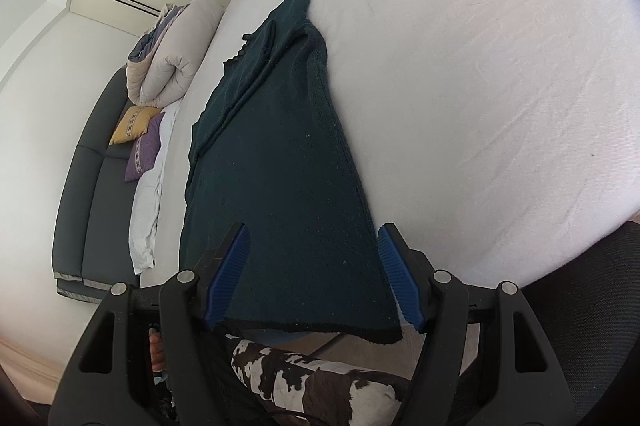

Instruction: Fold small clothes

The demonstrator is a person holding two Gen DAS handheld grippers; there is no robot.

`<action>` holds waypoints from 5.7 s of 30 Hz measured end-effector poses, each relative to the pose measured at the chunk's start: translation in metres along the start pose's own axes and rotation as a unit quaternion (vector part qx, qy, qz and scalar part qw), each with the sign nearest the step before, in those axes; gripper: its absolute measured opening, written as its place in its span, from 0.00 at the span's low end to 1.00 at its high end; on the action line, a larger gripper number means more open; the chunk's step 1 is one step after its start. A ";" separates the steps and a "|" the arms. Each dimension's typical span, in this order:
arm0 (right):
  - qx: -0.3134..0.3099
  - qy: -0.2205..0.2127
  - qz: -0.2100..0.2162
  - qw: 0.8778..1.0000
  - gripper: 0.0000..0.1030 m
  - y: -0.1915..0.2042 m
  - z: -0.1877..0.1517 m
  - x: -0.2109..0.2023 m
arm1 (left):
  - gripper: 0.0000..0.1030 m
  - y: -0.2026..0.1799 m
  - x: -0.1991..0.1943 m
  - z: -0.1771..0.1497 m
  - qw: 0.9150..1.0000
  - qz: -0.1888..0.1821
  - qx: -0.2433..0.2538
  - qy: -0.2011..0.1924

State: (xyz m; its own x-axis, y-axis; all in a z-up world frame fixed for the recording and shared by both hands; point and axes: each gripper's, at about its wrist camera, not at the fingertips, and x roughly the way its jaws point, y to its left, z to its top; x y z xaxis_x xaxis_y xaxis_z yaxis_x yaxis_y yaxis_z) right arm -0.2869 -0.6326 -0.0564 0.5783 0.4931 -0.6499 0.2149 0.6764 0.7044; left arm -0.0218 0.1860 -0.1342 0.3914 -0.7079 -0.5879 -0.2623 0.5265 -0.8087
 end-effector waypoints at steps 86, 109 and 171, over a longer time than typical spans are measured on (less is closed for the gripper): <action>0.079 -0.084 0.038 0.993 0.06 0.074 0.325 0.163 | 0.05 -0.169 0.086 0.281 0.993 -0.039 0.025 -0.113; 0.063 -0.130 -0.043 0.988 0.70 0.048 0.350 0.189 | 0.69 -0.140 0.117 0.275 0.987 0.030 0.064 -0.141; -0.125 -0.075 -0.211 0.967 0.34 0.061 0.211 0.150 | 0.24 -0.109 0.110 0.186 0.962 0.162 0.164 -0.145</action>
State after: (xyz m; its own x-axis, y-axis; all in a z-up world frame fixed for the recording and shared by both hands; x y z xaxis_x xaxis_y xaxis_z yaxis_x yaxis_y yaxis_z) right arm -0.0205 -0.6326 -0.0506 0.5922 0.0716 -0.8026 0.2714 0.9201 0.2823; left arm 0.2139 0.1381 -0.1073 0.5779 -0.3463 -0.7390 -0.1381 0.8510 -0.5067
